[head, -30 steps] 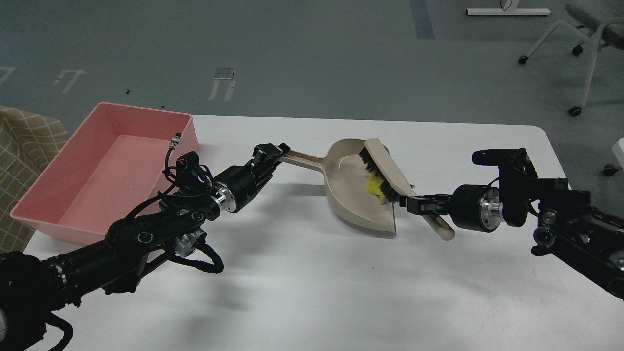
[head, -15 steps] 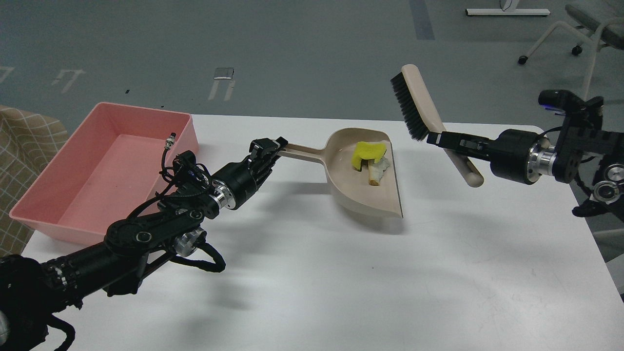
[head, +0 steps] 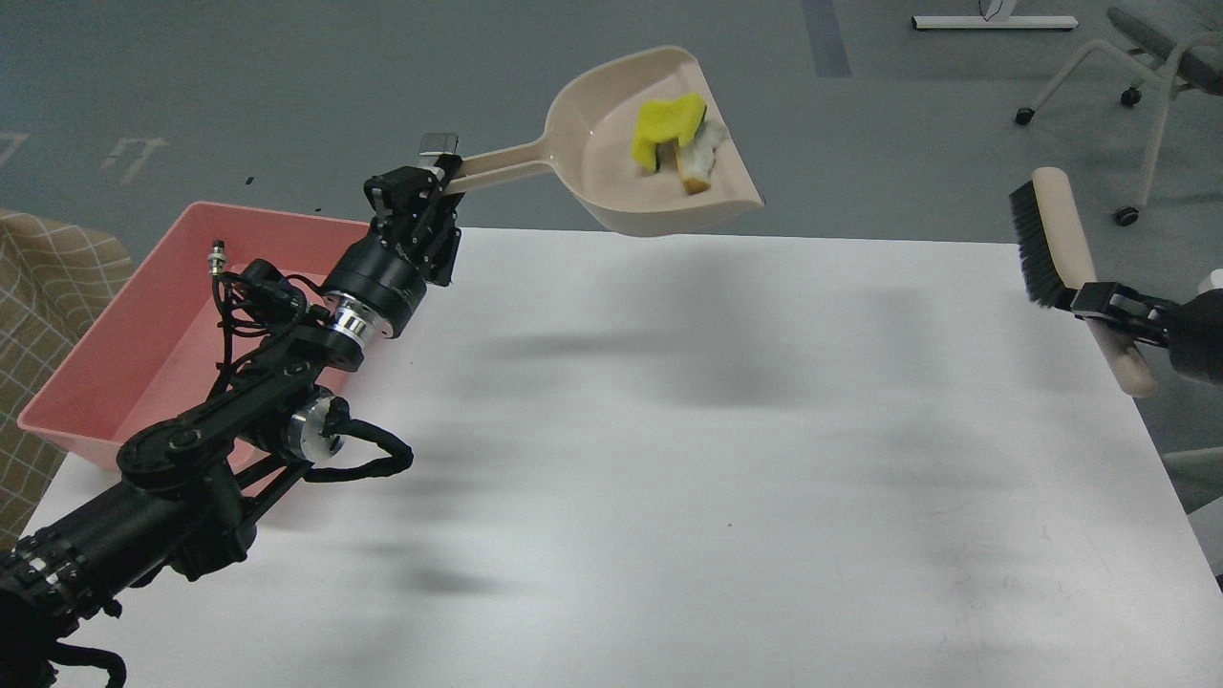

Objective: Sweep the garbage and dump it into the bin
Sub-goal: 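Lift the dustpan with the left gripper over the pink bin, then tilt the dustpan to dump the sponge and debris into the bin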

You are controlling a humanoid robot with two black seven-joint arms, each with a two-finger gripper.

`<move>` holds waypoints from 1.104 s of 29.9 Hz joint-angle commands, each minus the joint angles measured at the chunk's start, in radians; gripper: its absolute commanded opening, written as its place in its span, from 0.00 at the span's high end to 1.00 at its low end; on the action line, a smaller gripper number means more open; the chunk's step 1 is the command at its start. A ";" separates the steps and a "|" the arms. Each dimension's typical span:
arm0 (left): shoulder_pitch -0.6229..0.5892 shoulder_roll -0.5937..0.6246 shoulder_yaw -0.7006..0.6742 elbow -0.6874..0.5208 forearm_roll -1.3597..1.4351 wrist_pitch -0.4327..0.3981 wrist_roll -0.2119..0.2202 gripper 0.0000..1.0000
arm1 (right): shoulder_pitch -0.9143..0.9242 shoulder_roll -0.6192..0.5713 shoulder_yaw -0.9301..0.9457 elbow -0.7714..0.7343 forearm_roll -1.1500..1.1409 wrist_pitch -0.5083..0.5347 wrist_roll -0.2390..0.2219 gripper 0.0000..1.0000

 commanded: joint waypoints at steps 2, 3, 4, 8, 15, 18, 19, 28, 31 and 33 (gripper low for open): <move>0.101 0.136 -0.101 -0.165 -0.010 0.008 0.000 1.00 | -0.019 0.003 0.001 -0.024 0.000 0.000 0.010 1.00; 0.117 0.162 -0.109 -0.179 -0.015 0.008 0.000 1.00 | -0.022 0.005 0.001 -0.024 0.000 0.000 0.010 1.00; 0.151 0.217 -0.123 -0.193 -0.027 0.005 0.000 1.00 | -0.024 0.006 0.001 -0.022 0.001 -0.001 0.010 1.00; 0.262 0.371 -0.193 -0.194 -0.073 -0.012 0.000 1.00 | -0.024 0.009 0.001 -0.022 0.001 -0.004 0.022 1.00; 0.502 0.570 -0.402 -0.142 -0.151 -0.112 0.000 1.00 | -0.024 0.011 0.003 -0.024 0.003 -0.012 0.038 1.00; 0.592 0.626 -0.459 -0.081 -0.147 -0.132 0.000 1.00 | -0.024 0.014 0.003 -0.024 0.003 -0.016 0.042 1.00; 0.620 0.650 -0.471 -0.037 -0.145 -0.159 0.000 1.00 | -0.024 0.014 0.003 -0.024 0.003 -0.016 0.047 1.00; 0.675 0.800 -0.463 0.171 -0.108 -0.423 0.000 1.00 | -0.024 0.043 0.010 -0.025 0.003 -0.018 0.058 1.00; 0.677 0.833 -0.462 0.171 -0.030 -0.453 0.000 1.00 | -0.024 0.057 0.015 -0.024 0.003 -0.022 0.058 1.00; 0.677 0.842 -0.460 0.171 0.048 -0.457 0.000 1.00 | -0.024 0.060 0.018 -0.024 0.003 -0.024 0.059 1.00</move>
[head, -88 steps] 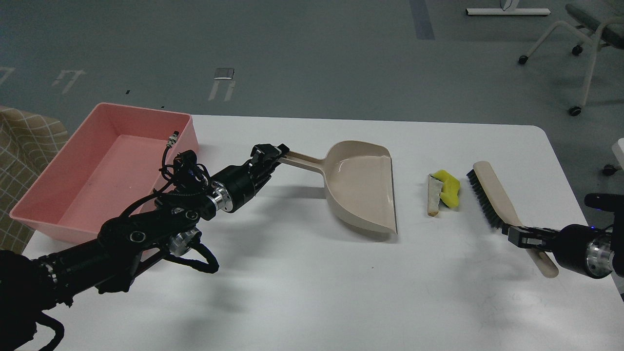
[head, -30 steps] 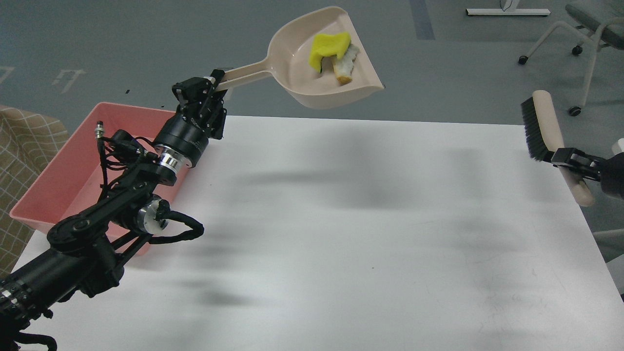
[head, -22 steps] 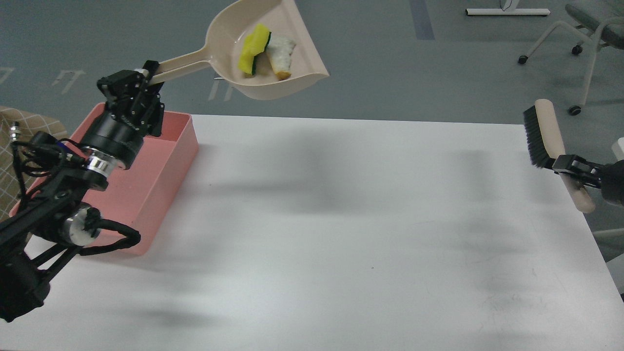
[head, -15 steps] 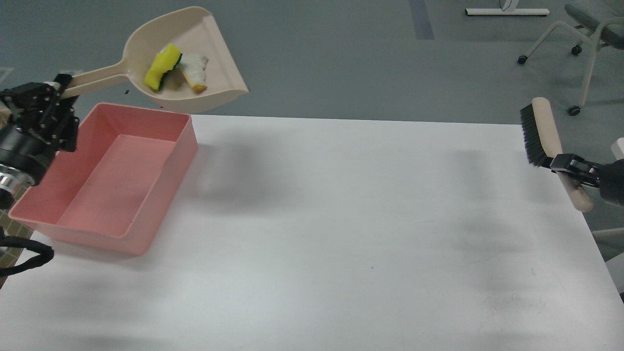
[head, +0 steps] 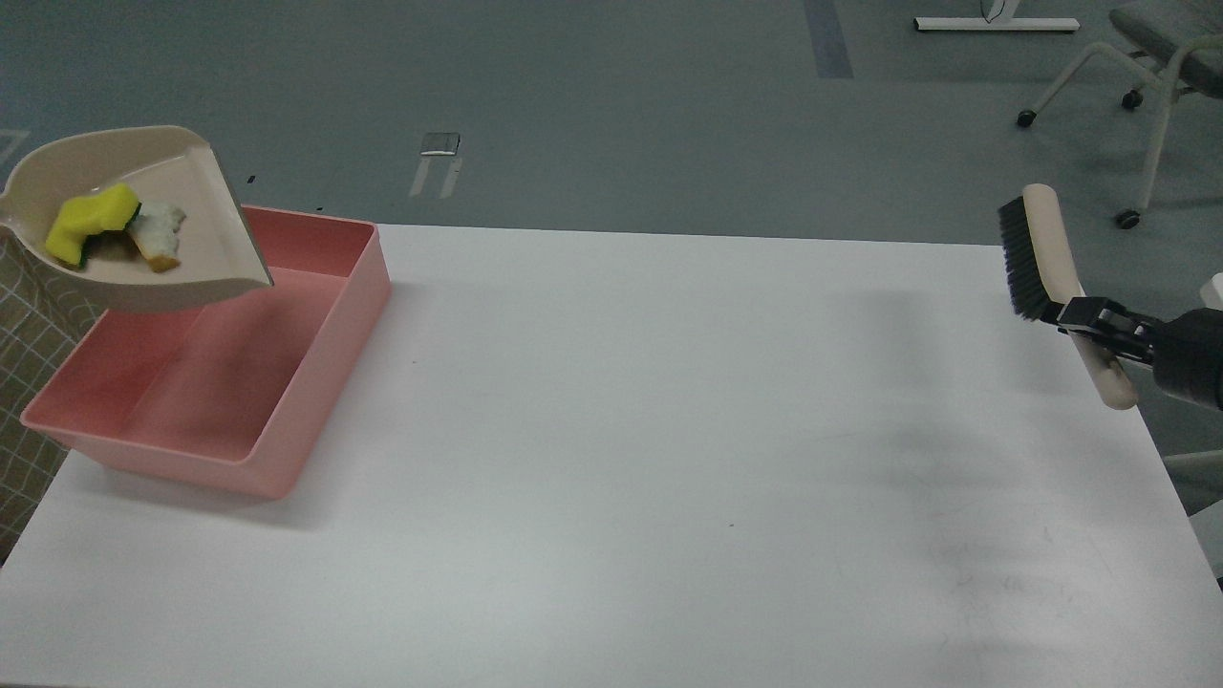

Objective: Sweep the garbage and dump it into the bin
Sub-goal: 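Tilt the dustpan to dump the sponge and debris into the bin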

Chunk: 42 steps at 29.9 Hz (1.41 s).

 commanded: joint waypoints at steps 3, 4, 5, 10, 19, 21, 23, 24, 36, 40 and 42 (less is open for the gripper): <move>-0.011 0.027 0.000 0.000 0.184 -0.011 0.000 1.00 | 0.001 0.000 0.021 0.022 0.032 0.003 -0.001 1.00; -0.012 0.035 -0.002 -0.002 0.194 -0.010 0.000 1.00 | 0.001 -0.003 0.026 0.030 0.050 0.008 -0.001 1.00; -0.015 0.042 0.000 0.000 0.200 -0.008 0.000 1.00 | 0.001 -0.006 0.029 0.039 0.070 0.008 -0.001 1.00; -0.037 0.111 0.006 0.004 0.205 -0.002 0.000 1.00 | 0.001 -0.054 0.046 0.098 0.129 0.016 -0.004 1.00; -0.043 0.162 0.003 -0.011 0.368 -0.002 0.000 1.00 | 0.001 -0.063 0.052 0.098 0.135 0.014 -0.002 1.00; -0.049 0.164 0.001 -0.012 0.444 -0.002 0.000 1.00 | 0.001 -0.063 0.052 0.096 0.135 0.014 -0.002 1.00; -0.099 0.165 0.001 -0.014 0.519 -0.004 0.000 1.00 | 0.001 -0.063 0.052 0.095 0.135 0.013 -0.001 1.00; -0.113 0.167 0.003 -0.012 0.533 -0.004 0.000 1.00 | -0.001 -0.063 0.052 0.095 0.135 0.013 -0.001 1.00; -0.199 0.273 0.000 -0.097 0.602 -0.008 0.000 1.00 | -0.001 -0.063 0.052 0.090 0.135 0.010 0.007 1.00; -0.321 0.264 -0.011 -0.100 0.590 -0.018 0.000 1.00 | -0.004 -0.087 0.052 0.084 0.133 0.006 0.007 1.00; -0.424 0.227 -0.011 -0.117 0.561 -0.028 0.000 1.00 | -0.011 -0.098 0.051 0.081 0.129 0.006 0.007 1.00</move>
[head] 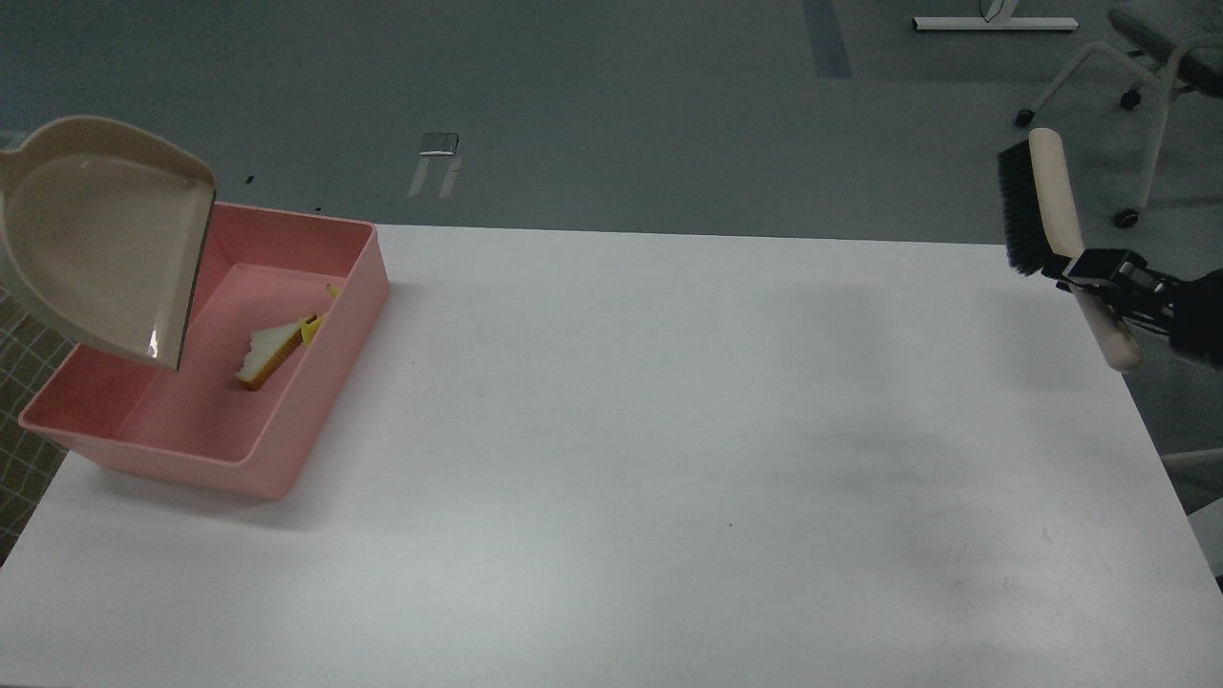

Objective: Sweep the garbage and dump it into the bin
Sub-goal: 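Tilt the dustpan to dump the sponge and debris into the bin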

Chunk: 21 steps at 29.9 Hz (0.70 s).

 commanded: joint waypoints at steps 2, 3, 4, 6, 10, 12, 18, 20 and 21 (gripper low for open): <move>-0.208 -0.119 0.003 -0.024 -0.063 -0.036 0.000 1.00 | -0.016 -0.035 -0.002 -0.010 -0.006 -0.001 0.001 1.00; -0.229 -0.142 0.006 -0.024 -0.071 -0.040 0.000 1.00 | -0.017 -0.041 -0.002 -0.010 -0.008 -0.001 0.000 1.00; -0.249 -0.164 0.007 -0.024 -0.076 -0.043 0.000 1.00 | -0.017 -0.049 -0.003 -0.012 -0.009 -0.001 0.000 1.00; -0.306 -0.284 0.010 -0.021 -0.080 -0.040 0.000 1.00 | -0.017 -0.078 -0.005 -0.017 -0.012 0.001 0.000 1.00; -0.380 -0.462 0.015 0.001 -0.080 -0.039 0.018 1.00 | -0.019 -0.109 -0.011 -0.017 -0.017 0.001 0.000 1.00; -0.418 -0.617 0.016 0.028 -0.076 -0.036 0.034 1.00 | -0.027 -0.117 -0.012 -0.014 -0.017 0.001 0.000 1.00; -0.496 -0.903 0.091 0.047 -0.073 -0.005 0.157 1.00 | -0.017 -0.118 -0.018 0.043 -0.064 0.002 -0.005 1.00; -0.507 -0.975 0.160 0.048 -0.073 0.033 0.162 1.00 | -0.010 -0.118 -0.017 0.066 -0.112 0.004 -0.005 1.00; -0.507 -0.993 0.185 0.050 -0.073 0.047 0.160 1.00 | -0.010 -0.118 -0.017 0.074 -0.123 0.004 -0.005 1.00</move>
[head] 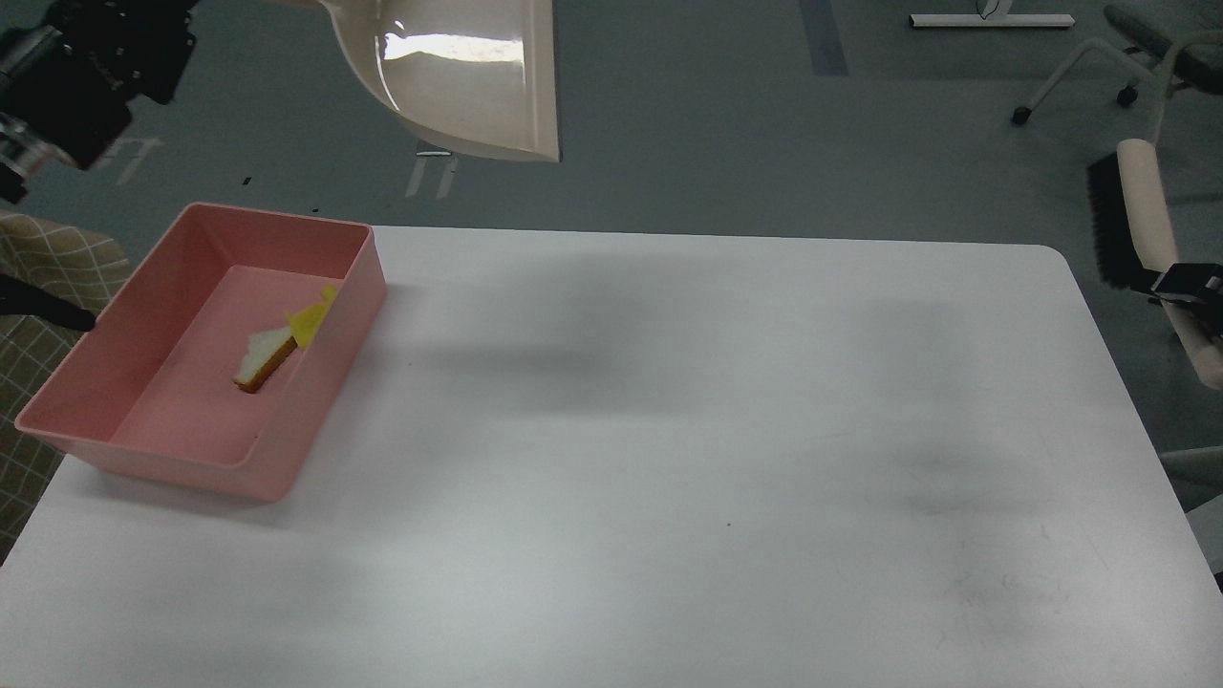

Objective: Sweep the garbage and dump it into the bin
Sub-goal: 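Tilt the dustpan to dump the sponge and debris into the bin, then lower the dustpan back onto the table with the left gripper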

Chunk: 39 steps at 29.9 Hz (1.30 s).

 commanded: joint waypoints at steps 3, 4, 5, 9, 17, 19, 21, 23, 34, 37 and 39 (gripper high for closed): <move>-0.015 -0.135 0.171 0.001 0.001 0.096 0.007 1.00 | 0.005 0.000 -0.001 0.054 -0.067 0.003 0.000 1.00; -0.015 -0.162 0.218 0.001 0.001 0.120 0.007 1.00 | 0.004 0.000 -0.001 0.054 -0.067 0.001 -0.002 1.00; -0.015 -0.190 0.258 0.001 0.001 0.145 0.010 1.00 | 0.001 0.000 -0.001 0.051 -0.069 0.003 0.000 1.00; -0.008 -0.239 0.337 -0.013 -0.002 0.208 0.010 1.00 | -0.010 0.000 -0.010 0.040 -0.087 0.001 0.000 1.00; 0.067 -0.246 0.371 -0.016 -0.005 0.276 0.010 1.00 | -0.047 0.003 -0.021 -0.003 -0.139 -0.002 0.000 1.00; 0.104 -0.247 0.371 -0.016 -0.003 0.286 0.010 1.00 | -0.070 0.008 -0.021 -0.023 -0.139 -0.006 0.004 1.00; 0.121 -0.249 0.371 -0.017 -0.003 0.291 0.010 1.00 | -0.085 0.008 -0.021 -0.026 -0.139 -0.006 0.004 1.00; 0.136 -0.252 0.371 -0.016 -0.003 0.302 0.010 1.00 | -0.108 0.010 -0.021 -0.023 -0.139 -0.008 0.010 1.00; 0.184 -0.308 0.375 -0.005 -0.002 0.312 0.009 1.00 | -0.162 0.079 -0.021 -0.015 -0.139 -0.009 0.013 1.00; 0.184 -0.308 0.414 -0.002 0.000 0.314 0.009 1.00 | -0.167 0.097 -0.021 -0.015 -0.141 -0.009 0.009 1.00; 0.179 -0.310 0.466 -0.002 0.001 0.340 0.009 1.00 | -0.168 0.118 -0.032 -0.017 -0.170 -0.008 0.003 1.00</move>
